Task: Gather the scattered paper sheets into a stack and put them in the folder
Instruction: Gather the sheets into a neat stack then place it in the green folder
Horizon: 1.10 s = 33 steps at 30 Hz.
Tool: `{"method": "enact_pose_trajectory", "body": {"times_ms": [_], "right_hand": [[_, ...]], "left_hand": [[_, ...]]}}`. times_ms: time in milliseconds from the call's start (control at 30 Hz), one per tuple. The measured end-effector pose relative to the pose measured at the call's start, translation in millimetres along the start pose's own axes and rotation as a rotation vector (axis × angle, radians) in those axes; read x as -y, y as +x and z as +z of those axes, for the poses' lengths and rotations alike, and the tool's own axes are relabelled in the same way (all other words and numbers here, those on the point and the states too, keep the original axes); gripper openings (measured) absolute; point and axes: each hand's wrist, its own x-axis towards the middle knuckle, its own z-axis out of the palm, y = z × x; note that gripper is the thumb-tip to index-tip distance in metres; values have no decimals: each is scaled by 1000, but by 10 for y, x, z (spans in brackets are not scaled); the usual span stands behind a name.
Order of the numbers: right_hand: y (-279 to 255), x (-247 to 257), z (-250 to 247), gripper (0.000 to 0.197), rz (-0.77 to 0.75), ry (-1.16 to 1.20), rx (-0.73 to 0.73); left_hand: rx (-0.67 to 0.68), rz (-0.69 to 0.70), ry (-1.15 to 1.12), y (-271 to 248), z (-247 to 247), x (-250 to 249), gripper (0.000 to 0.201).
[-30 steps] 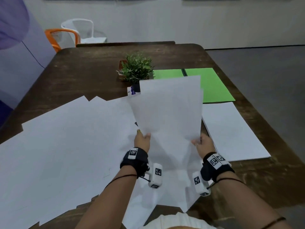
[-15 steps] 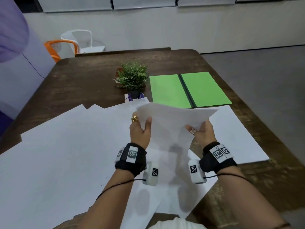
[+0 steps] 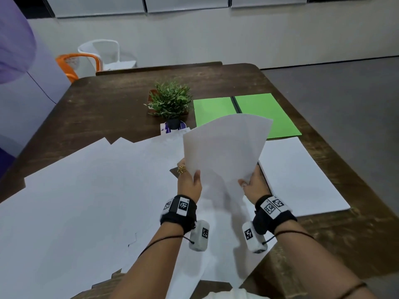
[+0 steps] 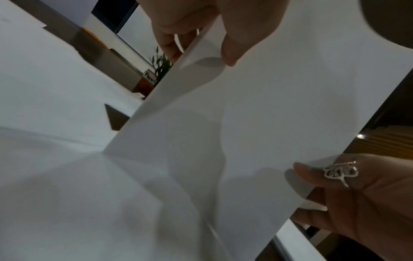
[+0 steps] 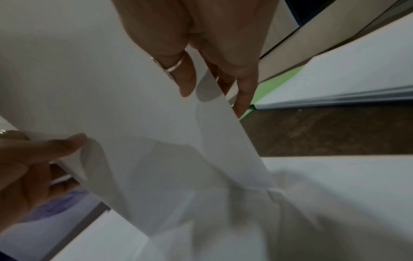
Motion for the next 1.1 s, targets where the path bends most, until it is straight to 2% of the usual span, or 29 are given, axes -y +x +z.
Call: {"method": "enact_pose_trajectory", "body": {"times_ms": [100, 200, 300, 500, 667, 867, 1000, 1100], "right_hand": [[68, -162, -20, 46, 27, -171, -110], [216, -266, -220, 26, 110, -95, -273], [359, -309, -624, 31, 138, 6, -370], [734, -662, -1588, 37, 229, -24, -361], [981, -1029, -2127, 33, 289, -149, -411], [1132, -1390, -2404, 28, 311, -310, -355], [1133, -1572, -2429, 21, 299, -350, -336], [1147, -1617, -2437, 21, 291, -350, -304]], "left_hand": [[-4, -34, 55, -66, 97, -55, 39], [-50, 57, 33, -31, 236, -237, 31], [-22, 90, 52, 106, 496, -426, 33], [199, -28, 127, 287, 1343, -572, 45], [381, -127, 228, 292, 2069, -601, 36], [409, -249, 236, 98, 2622, -595, 41], [420, -292, 323, 50, 2781, -540, 59], [420, -311, 375, 49, 2805, -528, 62]]}}
